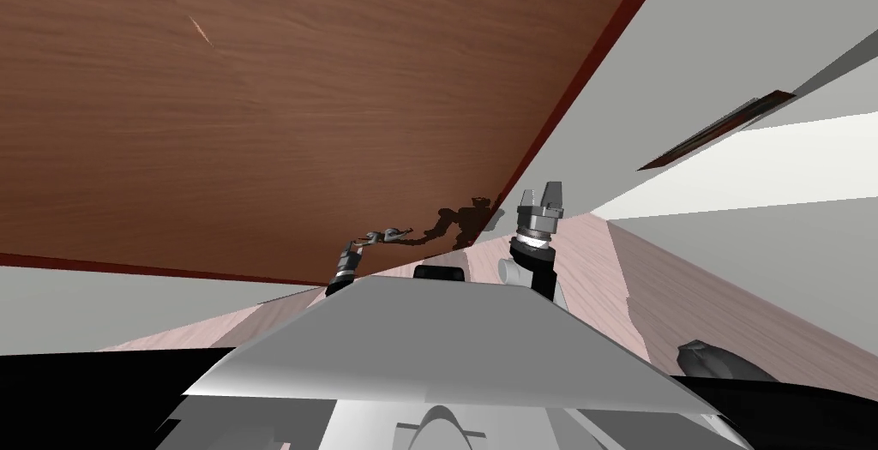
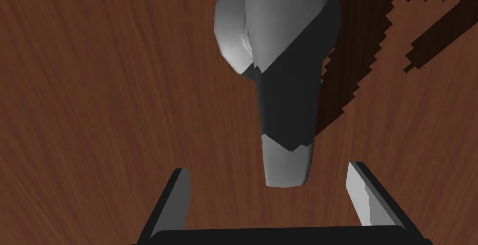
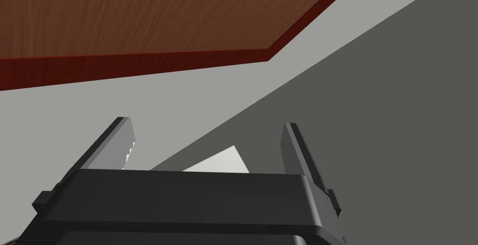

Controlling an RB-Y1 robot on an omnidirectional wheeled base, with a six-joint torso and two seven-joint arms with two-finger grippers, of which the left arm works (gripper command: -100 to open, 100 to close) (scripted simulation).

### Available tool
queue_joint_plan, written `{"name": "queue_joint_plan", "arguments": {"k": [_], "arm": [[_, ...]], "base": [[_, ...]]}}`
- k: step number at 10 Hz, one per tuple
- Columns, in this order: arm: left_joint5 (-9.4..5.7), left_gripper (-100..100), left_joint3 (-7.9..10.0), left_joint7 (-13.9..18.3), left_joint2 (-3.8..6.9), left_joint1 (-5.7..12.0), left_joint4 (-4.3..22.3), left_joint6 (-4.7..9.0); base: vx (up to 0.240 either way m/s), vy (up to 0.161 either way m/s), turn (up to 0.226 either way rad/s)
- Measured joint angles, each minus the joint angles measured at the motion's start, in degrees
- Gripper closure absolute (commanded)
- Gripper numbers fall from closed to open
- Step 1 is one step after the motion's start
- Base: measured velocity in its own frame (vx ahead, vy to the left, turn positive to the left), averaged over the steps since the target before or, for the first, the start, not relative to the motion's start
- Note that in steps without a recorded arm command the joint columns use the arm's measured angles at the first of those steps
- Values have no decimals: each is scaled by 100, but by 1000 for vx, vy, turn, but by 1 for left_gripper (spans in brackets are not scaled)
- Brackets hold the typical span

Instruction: Pull the door open

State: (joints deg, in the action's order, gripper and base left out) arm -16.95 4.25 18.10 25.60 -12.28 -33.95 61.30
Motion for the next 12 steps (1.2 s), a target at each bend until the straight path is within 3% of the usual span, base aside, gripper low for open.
{"name": "queue_joint_plan", "arguments": {"k": [1,2,8,11,12], "arm": [[18,-100,-31,-10,-33,-4,-101,-73],[21,100,-37,-13,-38,-1,-123,-96],[31,100,-55,-12,-58,-4,-96,-90],[16,100,-44,-28,-29,-204,-322,-227],[24,100,-54,1,-8,-115,-129,-159]], "base": [[59,-49,-41],[-15,13,43],[-18,14,4],[-90,64,29],[-100,17,56]]}}
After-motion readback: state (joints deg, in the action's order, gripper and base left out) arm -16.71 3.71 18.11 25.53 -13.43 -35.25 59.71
